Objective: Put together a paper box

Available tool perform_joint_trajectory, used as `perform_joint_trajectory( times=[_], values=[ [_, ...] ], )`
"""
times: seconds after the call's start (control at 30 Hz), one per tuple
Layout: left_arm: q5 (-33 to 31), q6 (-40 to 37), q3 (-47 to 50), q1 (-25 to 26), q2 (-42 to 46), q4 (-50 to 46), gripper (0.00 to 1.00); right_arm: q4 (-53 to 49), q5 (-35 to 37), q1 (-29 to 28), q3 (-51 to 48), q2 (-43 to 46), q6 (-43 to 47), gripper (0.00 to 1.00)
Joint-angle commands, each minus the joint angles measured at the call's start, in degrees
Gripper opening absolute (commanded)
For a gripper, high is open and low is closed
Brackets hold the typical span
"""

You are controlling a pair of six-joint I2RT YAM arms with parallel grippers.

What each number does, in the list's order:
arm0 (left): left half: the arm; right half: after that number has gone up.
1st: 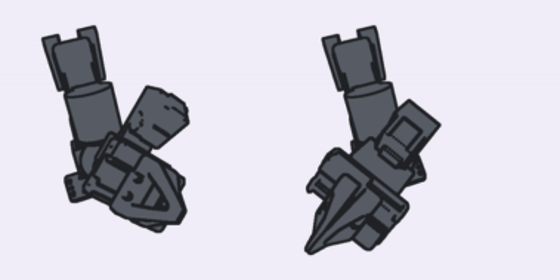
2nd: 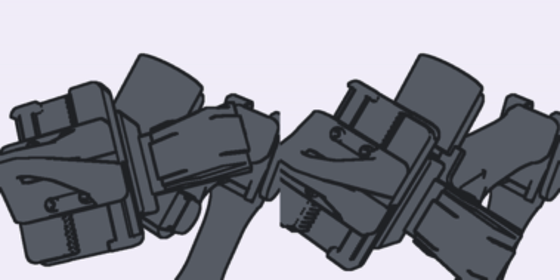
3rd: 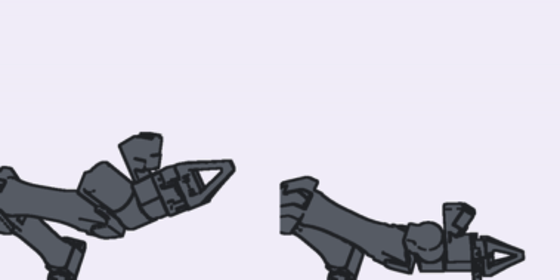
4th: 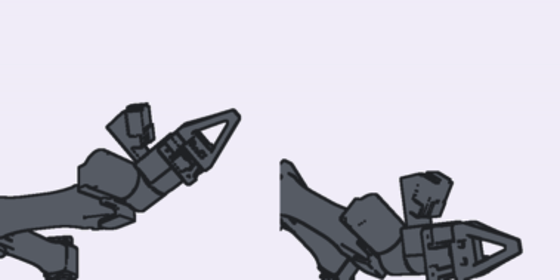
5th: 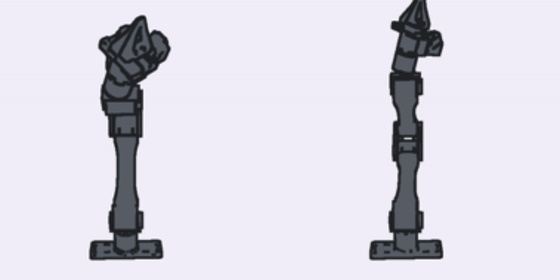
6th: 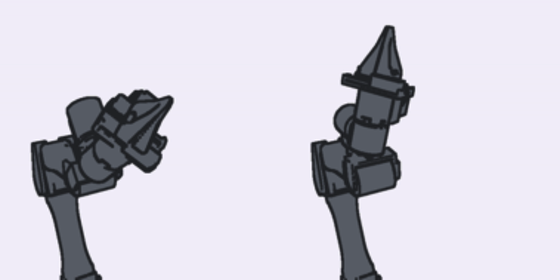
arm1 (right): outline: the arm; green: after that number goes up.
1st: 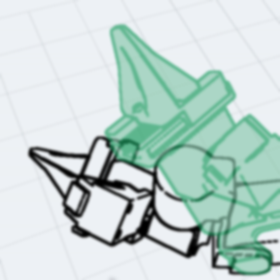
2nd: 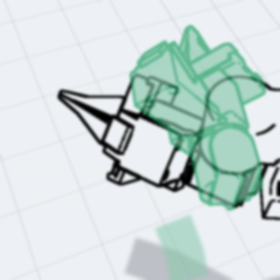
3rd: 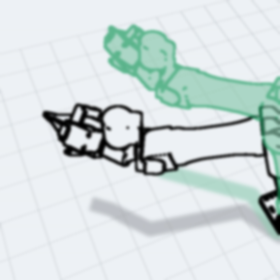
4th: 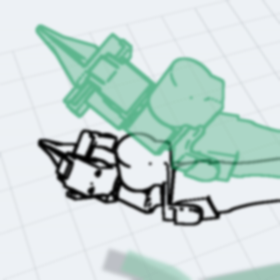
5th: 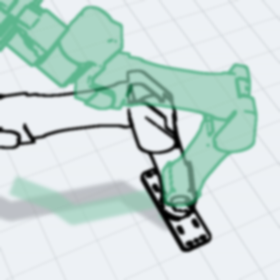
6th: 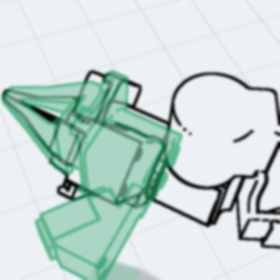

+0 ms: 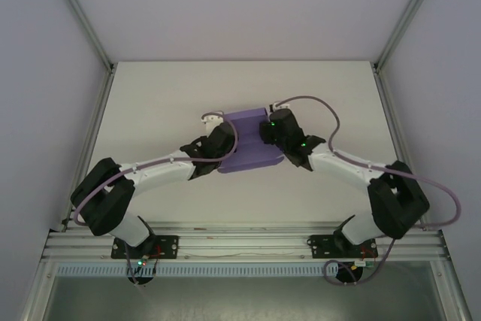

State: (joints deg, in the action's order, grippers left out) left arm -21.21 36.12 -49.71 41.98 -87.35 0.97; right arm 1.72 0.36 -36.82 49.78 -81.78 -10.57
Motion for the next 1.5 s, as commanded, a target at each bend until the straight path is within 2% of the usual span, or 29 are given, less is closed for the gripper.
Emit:
perform_joint_trajectory(
  times=[0.0, 0.1, 0.13, 0.17, 0.2, 0.27, 0.33, 0.4, 0.47, 0.57, 0.67, 0.73, 0.87, 1.03, 1.17, 1.23, 1.3, 1.47],
  values=[
    [-3.4, -1.5, 1.5, -0.8, 2.6, 0.9, 0.0, 3.0, -14.5, 0.9, -0.9, 5.4, 1.6, 0.55],
    [-2.1, -2.8, 2.2, -0.7, 4.6, 1.0, 0.0, 0.8, -17.3, 0.9, -1.6, 9.6, 1.7, 0.74],
    [-1.9, -3.5, 2.6, -0.8, 5.3, 1.1, 0.0, 0.7, -17.5, 0.9, -2.3, 11.2, 1.7, 0.83],
    [-1.2, -4.1, 3.1, -0.8, 6.2, 1.4, 0.0, 0.7, -17.2, 1.0, -3.1, 13.2, 1.8, 0.97],
    [0.3, -6.9, 3.7, -0.9, 7.0, 2.2, 0.0, 0.7, -16.4, 1.0, -3.8, 14.8, 1.6, 1.0],
    [3.6, -11.8, 4.4, -1.6, 8.8, 2.3, 0.0, 0.0, -13.7, 1.0, -5.4, 19.4, 1.1, 1.0],
    [11.7, -19.0, 4.4, -3.4, 10.4, 1.3, 0.0, -2.6, -7.0, 0.9, -6.5, 23.7, -2.2, 1.0],
    [17.6, -27.2, 2.1, -4.5, 11.6, -4.1, 0.0, -9.5, 0.9, 1.0, -6.1, 27.3, -5.5, 1.0],
    [21.5, -37.4, -0.7, -4.7, 12.2, -12.0, 0.0, -17.3, 5.6, 1.2, -5.3, 29.8, -6.9, 1.0],
    [23.7, -48.0, -4.3, -4.6, 13.0, -20.9, 0.0, -25.3, 8.3, 1.3, -6.2, 32.1, -9.0, 1.0],
    [30.5, -58.5, -7.1, -4.5, 13.4, -29.4, 0.0, -31.7, 8.8, 1.5, -6.7, 32.7, -10.9, 1.0],
    [32.2, -64.2, -9.2, -4.2, 12.9, -33.7, 0.0, -34.3, 8.9, 1.6, -7.0, 32.6, -11.6, 1.0],
    [29.1, -68.6, -15.3, -3.1, 8.4, -41.0, 0.0, -37.2, 10.7, 1.7, -7.2, 32.6, -11.8, 1.0],
    [22.3, -71.7, -23.4, 1.2, -2.8, -49.0, 0.0, -39.3, 14.2, 2.0, -6.7, 33.1, -11.6, 1.0],
    [13.7, -70.4, -30.0, 2.4, -15.1, -52.9, 0.0, -39.5, 14.6, 2.4, -6.9, 33.4, -11.3, 1.0],
    [12.0, -68.5, -35.1, 2.5, -21.4, -55.0, 0.0, -39.8, 15.1, 2.6, -7.0, 33.5, -11.1, 1.0],
    [10.7, -67.4, -38.6, 2.9, -26.6, -55.3, 0.0, -40.0, 15.6, 2.9, -7.2, 33.6, -11.0, 1.0],
    [2.5, -66.7, -42.5, 5.1, -35.8, -52.6, 0.0, -40.2, 16.9, 3.4, -8.2, 35.1, -11.2, 1.0]
  ],
)
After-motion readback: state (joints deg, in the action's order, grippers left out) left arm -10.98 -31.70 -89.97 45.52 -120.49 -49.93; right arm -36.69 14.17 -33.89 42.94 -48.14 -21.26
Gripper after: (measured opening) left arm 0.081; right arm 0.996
